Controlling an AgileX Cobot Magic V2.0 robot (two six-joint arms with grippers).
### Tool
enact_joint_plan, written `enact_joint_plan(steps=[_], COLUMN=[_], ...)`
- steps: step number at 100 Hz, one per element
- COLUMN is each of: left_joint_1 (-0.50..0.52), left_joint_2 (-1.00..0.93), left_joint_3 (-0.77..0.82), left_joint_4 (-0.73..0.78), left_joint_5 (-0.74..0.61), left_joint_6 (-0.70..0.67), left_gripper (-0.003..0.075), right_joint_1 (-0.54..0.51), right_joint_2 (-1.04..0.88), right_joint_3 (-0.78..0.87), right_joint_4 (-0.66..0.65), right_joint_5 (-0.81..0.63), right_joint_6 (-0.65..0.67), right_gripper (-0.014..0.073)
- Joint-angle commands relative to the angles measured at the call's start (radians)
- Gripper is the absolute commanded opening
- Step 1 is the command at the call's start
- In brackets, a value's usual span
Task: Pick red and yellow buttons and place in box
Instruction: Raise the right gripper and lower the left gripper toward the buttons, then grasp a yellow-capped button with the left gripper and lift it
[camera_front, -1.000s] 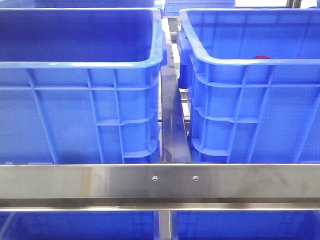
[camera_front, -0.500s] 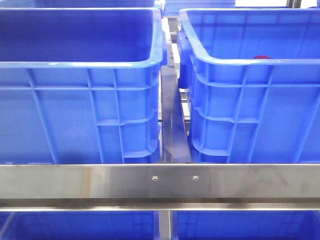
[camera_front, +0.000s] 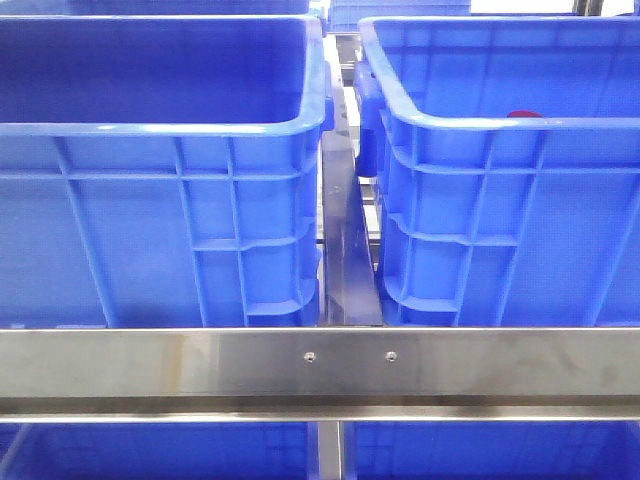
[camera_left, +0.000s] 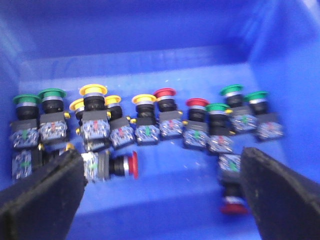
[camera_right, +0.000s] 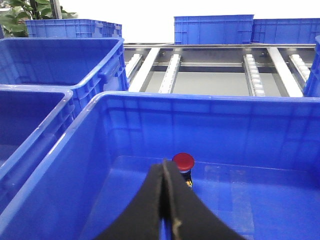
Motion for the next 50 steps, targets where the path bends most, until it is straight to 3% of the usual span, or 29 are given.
enact_joint_plan(steps=[1,23,50], left_joint_1=[0.000,0.070,0.119], left_joint_2=[0.084,0.278,0.424], left_joint_3=[-0.092,-0.213,-0.238], left_joint_4=[0.031,0.047,0.066], left_joint_5=[-0.077,-0.080,-0.118], left_joint_6=[-0.014,-0.016,-0.011], left_gripper=[0.0597,0.0597,0.0597], right_joint_1=[-0.005,-0.005,-0.005], right_joint_2=[-0.003,-0.003,-0.003], right_joint_3=[-0.026,-0.026,-0.026], right_joint_4=[0.005,0.005,0.006], right_joint_5=[-0.005,0.007,0.007], right_joint_6=[-0.006,-0.006,-0.006], right_gripper=[-0.0068,-0.0068,-0.0068])
